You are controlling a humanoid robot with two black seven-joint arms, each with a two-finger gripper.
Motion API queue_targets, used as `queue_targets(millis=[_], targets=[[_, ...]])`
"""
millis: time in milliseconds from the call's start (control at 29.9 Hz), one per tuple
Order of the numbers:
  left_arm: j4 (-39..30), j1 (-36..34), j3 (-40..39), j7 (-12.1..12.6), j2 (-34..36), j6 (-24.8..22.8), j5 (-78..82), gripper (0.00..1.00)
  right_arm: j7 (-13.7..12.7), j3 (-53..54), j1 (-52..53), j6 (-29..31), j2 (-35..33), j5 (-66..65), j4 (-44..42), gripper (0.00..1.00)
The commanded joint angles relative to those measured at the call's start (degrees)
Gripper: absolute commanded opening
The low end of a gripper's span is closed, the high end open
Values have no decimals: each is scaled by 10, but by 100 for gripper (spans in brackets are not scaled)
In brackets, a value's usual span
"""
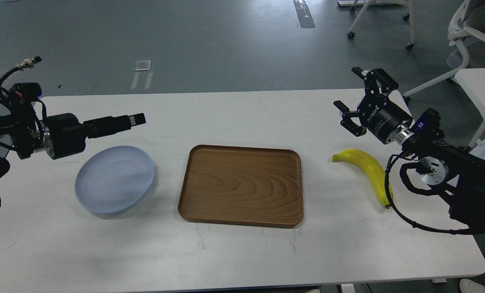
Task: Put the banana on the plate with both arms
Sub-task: 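Grasp the rim of the light blue plate with the left gripper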
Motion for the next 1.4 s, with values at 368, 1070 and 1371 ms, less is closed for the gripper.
queue_targets(millis=[368, 1070, 1371], targets=[[173, -3, 62, 0, -25, 89, 181, 100, 0, -3, -5, 0, 1, -5, 0, 100], [251, 13, 129, 0, -54, 87, 53, 88, 0, -1, -6, 0, 2, -5, 1, 100], [251, 25, 128, 0, -54, 88, 40, 41, 0, -1, -7, 0, 2, -5, 3, 100]])
